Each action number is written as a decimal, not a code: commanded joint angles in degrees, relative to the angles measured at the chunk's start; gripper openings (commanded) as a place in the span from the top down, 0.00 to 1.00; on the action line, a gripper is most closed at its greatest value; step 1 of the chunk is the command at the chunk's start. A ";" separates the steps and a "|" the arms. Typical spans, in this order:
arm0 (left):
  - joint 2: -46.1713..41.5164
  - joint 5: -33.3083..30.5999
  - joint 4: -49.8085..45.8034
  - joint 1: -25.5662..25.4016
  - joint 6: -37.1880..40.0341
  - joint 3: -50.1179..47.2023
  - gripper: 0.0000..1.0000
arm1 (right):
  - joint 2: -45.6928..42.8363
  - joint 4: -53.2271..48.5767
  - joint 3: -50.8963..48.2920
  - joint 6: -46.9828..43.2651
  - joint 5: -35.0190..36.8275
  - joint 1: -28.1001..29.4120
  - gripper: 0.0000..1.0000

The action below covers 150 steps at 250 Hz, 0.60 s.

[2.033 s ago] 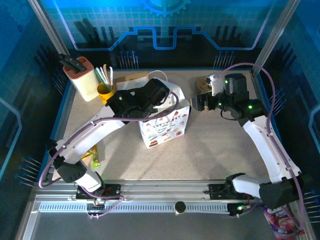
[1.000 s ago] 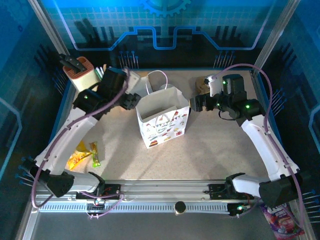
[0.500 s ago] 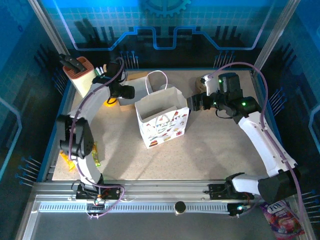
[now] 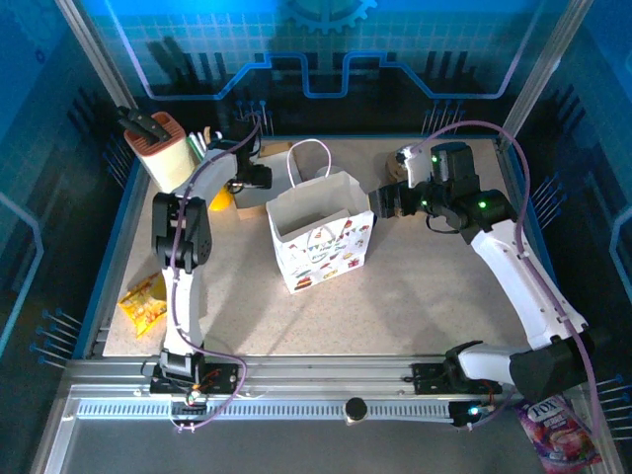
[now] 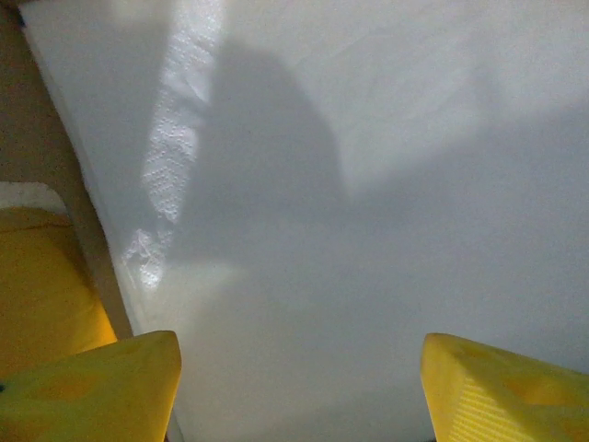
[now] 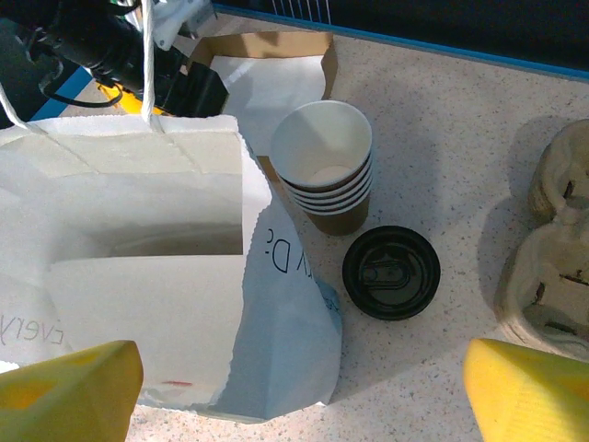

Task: Pack the takeout coffee

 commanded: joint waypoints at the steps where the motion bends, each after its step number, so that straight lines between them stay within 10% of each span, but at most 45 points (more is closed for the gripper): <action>1: 3.22 -0.29 -4.54 0.51 1.93 4.18 0.29 | 0.51 -0.67 1.63 0.50 0.59 1.21 0.09; 150: 10.59 1.86 -9.55 0.50 3.08 7.81 0.37 | 0.15 -0.70 0.11 0.29 1.26 1.43 0.09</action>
